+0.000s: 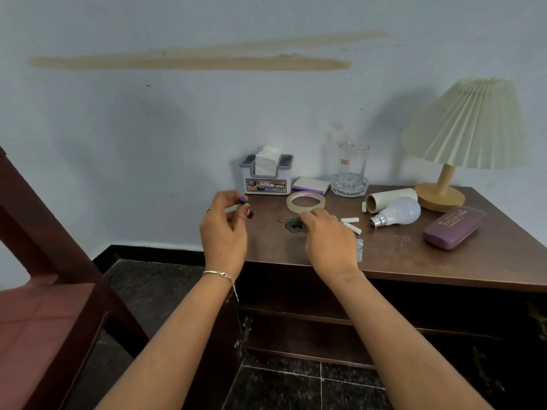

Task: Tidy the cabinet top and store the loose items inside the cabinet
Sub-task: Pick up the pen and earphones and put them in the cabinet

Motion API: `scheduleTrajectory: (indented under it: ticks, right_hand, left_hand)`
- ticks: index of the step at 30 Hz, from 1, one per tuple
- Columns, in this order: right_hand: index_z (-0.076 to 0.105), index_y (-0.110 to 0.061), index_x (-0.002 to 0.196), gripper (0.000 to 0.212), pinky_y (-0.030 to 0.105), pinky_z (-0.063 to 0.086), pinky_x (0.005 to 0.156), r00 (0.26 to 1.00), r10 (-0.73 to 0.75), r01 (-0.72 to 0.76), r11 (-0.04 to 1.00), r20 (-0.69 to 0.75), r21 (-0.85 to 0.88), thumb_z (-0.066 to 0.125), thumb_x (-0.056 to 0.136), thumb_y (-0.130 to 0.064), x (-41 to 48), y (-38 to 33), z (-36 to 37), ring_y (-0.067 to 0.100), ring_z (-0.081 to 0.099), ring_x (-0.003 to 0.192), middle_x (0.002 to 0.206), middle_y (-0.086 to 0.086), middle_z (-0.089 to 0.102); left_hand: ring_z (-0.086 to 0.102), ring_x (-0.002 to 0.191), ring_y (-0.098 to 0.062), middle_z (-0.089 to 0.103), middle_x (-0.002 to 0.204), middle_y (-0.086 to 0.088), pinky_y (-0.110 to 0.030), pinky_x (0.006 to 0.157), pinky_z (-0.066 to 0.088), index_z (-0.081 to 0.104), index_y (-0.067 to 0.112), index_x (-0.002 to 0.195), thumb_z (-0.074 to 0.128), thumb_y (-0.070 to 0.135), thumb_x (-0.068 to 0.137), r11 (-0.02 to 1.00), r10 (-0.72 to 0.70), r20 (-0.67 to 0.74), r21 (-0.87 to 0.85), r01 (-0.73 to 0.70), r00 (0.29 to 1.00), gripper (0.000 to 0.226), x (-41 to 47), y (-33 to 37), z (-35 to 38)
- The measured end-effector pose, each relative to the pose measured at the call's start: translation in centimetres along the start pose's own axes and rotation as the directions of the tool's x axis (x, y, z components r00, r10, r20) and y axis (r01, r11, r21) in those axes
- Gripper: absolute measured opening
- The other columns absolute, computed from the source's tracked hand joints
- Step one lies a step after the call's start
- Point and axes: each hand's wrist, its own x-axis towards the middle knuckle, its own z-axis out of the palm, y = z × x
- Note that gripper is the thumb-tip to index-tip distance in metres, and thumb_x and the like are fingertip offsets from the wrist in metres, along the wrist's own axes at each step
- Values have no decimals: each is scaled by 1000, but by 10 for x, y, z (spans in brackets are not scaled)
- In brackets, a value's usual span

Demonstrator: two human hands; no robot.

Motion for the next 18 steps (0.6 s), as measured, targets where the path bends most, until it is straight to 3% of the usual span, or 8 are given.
scheduleTrajectory:
  ticks: [4,7,9,11,14,18]
  right_hand:
    - [66,-23,112,35,35,50,67,979,50,-1,970,-196,243,53,87,-2,6,1,-11,26,62,92,111,-1,62]
    - [70,-18,106,29,34,50,78,946,118,29,896,-301,443,52,89,-2,7,0,-27,20,62,92,100,0,67]
    - [70,-18,103,27,34,52,82,936,184,22,819,-300,573,54,88,-3,7,1,-34,18,64,89,94,-2,69]
    - [70,-23,97,25,41,56,78,930,251,-7,740,-267,672,55,87,-6,5,3,-40,16,68,79,86,-7,70]
    - [63,-29,89,28,39,59,70,933,308,-54,634,-188,772,56,88,-1,1,5,-48,2,65,59,76,-19,64]
    - [64,-21,96,22,42,60,70,929,346,-107,588,-130,802,57,90,-1,-7,11,-49,3,65,58,83,-9,66]
  left_hand:
    - [70,90,-19,70,103,-5,-30,85,56,57,23,95,64,8,88,915,-245,-105,-354,194,964,18,-9,14,-7]
    - [69,80,-14,71,101,-6,-26,81,56,56,19,96,63,7,89,805,-387,-125,-529,268,914,16,-13,21,-13]
    - [68,80,-13,71,100,-7,-25,80,55,55,21,94,63,7,88,731,-459,-114,-612,302,881,16,-17,22,-18]
    - [67,81,-14,71,98,-6,-24,79,55,55,20,93,63,8,88,655,-516,-81,-679,332,853,16,-22,22,-24]
    - [67,78,-12,69,93,-3,-22,77,57,55,18,93,63,7,88,570,-581,-36,-732,375,813,15,-34,18,-30]
    - [67,78,-14,67,93,-6,-22,75,57,55,17,94,63,6,88,501,-647,15,-746,439,763,15,-50,9,-31]
